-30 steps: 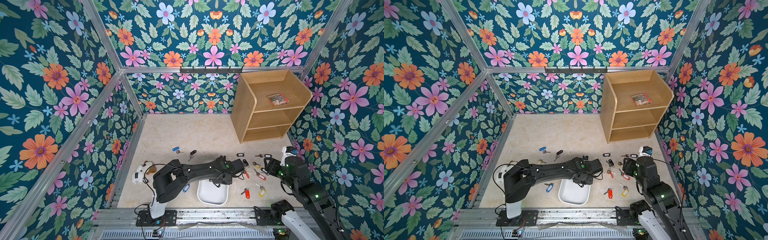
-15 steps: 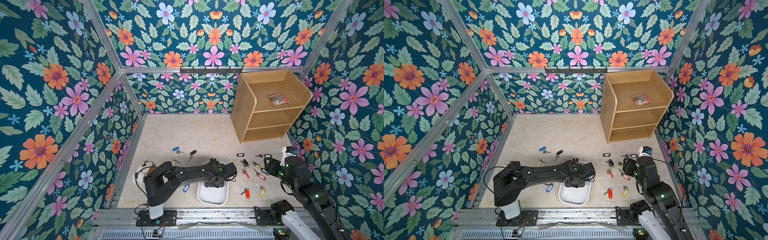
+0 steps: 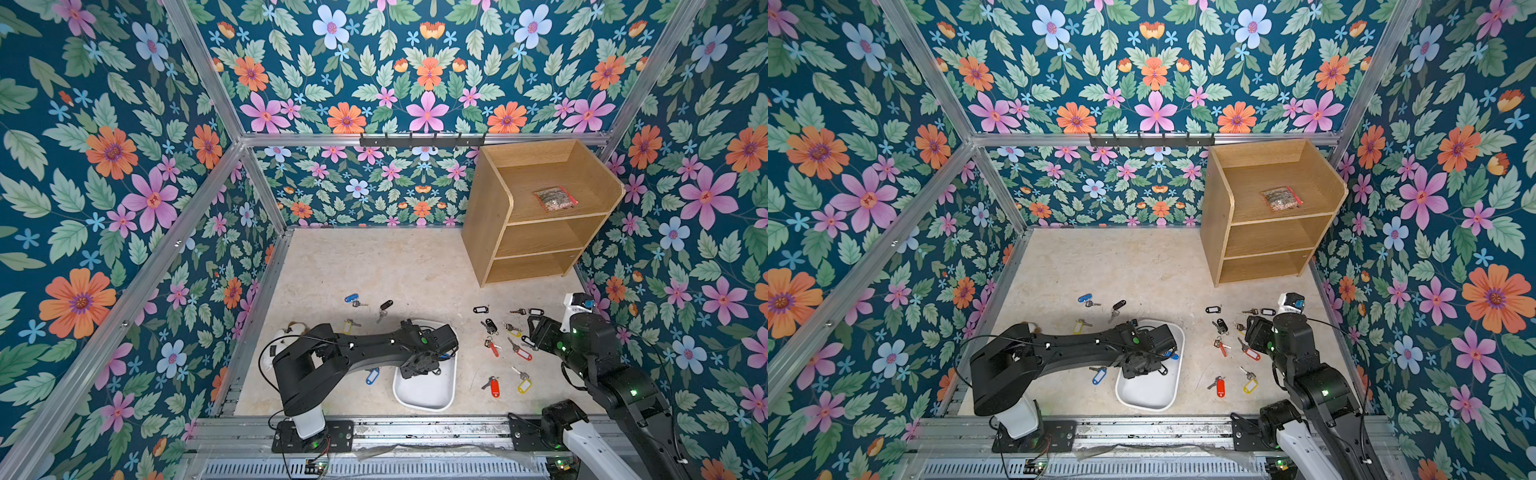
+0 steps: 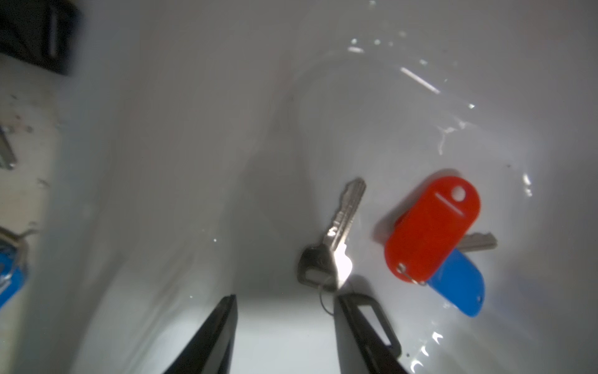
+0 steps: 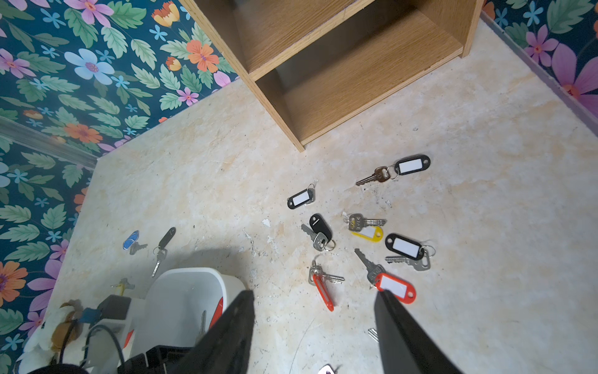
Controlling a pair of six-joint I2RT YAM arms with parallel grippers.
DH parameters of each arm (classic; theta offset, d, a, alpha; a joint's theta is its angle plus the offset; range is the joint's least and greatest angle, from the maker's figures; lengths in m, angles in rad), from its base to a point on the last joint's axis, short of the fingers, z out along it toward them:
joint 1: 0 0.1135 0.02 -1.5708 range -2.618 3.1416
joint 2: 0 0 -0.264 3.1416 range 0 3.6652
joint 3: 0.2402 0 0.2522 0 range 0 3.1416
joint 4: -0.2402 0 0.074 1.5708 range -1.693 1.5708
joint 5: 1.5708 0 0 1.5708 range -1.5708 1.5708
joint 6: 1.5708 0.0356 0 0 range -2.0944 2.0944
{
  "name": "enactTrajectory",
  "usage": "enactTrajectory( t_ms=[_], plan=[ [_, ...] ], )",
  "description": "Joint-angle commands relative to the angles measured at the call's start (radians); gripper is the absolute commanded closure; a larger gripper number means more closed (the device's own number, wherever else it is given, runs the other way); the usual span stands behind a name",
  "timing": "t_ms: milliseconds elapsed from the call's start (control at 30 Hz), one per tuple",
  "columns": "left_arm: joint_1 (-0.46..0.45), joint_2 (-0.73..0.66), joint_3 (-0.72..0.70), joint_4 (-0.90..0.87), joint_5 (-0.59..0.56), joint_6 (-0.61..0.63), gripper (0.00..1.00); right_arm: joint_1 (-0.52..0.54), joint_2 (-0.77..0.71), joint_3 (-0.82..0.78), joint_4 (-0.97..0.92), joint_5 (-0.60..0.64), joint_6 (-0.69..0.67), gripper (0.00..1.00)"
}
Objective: Take the keys out of the storage box
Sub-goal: Pick up the key from the storage box.
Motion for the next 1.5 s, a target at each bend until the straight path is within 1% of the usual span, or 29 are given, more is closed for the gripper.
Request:
enactTrajectory(
  t_ms=[0,133,400,667,767,833,1033,1133,1233,1467],
  plan=[
    [0.002,0.006,0.011,0.053,0.021,-0.016,0.47,0.000,-0.002,-0.005,0.019,0.011,-0.006,0.37],
    [0.002,0.003,0.028,0.049,0.007,-0.016,0.48,0.001,-0.006,-0.004,0.019,0.012,-0.006,0.37],
    [0.001,0.024,0.043,0.053,0.013,-0.005,0.50,0.001,-0.009,-0.005,0.020,0.012,-0.006,0.37],
    [0.002,0.076,0.075,0.057,0.036,0.028,0.56,0.001,-0.016,-0.006,0.020,0.014,-0.005,0.37],
    [0.002,0.093,0.075,0.068,0.046,0.035,0.60,0.001,-0.019,-0.006,0.020,0.015,-0.003,0.37],
    [0.002,0.099,0.075,0.073,0.049,0.039,0.65,0.000,-0.020,-0.006,0.018,0.017,-0.003,0.37],
    [0.001,0.093,0.072,0.081,0.040,0.051,0.88,0.000,-0.022,-0.006,0.020,0.018,-0.002,0.37],
    [0.001,0.086,0.075,0.081,0.034,0.060,0.94,0.001,-0.022,-0.005,0.019,0.018,-0.002,0.37],
    [-0.001,0.077,0.078,0.073,0.027,0.070,0.99,0.000,-0.022,-0.006,0.019,0.018,-0.001,0.37],
    [-0.009,0.039,0.093,0.038,-0.011,0.092,1.00,-0.001,-0.020,-0.006,0.019,0.020,-0.002,0.37]
  ],
)
